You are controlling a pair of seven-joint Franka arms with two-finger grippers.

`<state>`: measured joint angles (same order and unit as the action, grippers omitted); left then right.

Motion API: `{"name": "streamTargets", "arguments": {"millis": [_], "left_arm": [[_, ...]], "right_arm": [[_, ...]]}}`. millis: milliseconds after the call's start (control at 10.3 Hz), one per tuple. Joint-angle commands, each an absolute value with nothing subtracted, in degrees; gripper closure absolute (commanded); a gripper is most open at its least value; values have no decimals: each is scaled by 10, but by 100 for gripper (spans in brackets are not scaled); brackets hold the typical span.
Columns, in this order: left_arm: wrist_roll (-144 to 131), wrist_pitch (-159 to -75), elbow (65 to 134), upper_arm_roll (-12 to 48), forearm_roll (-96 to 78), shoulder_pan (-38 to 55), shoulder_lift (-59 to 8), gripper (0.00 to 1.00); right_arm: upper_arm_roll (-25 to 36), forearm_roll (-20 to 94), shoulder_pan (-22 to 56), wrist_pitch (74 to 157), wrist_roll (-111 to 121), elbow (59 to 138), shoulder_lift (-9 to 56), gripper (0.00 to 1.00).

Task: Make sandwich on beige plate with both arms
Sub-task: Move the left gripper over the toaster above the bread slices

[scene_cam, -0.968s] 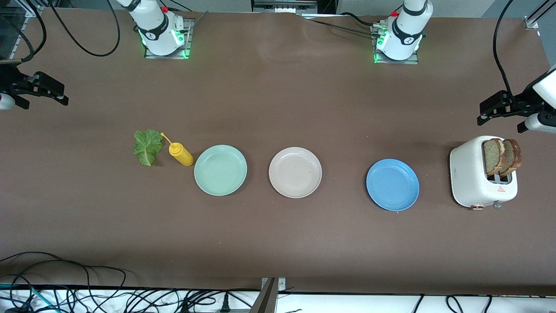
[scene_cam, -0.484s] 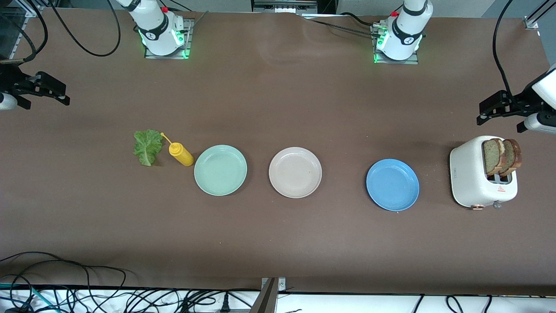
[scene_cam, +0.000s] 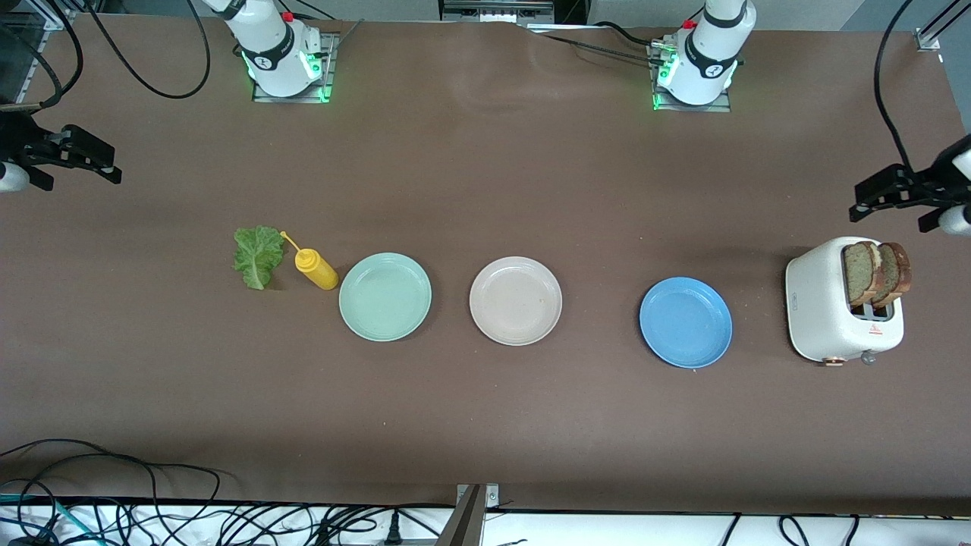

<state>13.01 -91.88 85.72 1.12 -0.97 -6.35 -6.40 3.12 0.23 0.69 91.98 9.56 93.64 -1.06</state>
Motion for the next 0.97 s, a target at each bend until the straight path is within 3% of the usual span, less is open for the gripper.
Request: {"name": "streamTargets", "arguments": {"millis": [0,871], "left_arm": [[199,-927,846,13,-25,-117,-97,0],[190,-1047,855,12,-23,-176,-222,0]], "right_arm": [[34,13,8,914,98,928,-7,0],[34,13,8,914,98,928,-8,0]]}}
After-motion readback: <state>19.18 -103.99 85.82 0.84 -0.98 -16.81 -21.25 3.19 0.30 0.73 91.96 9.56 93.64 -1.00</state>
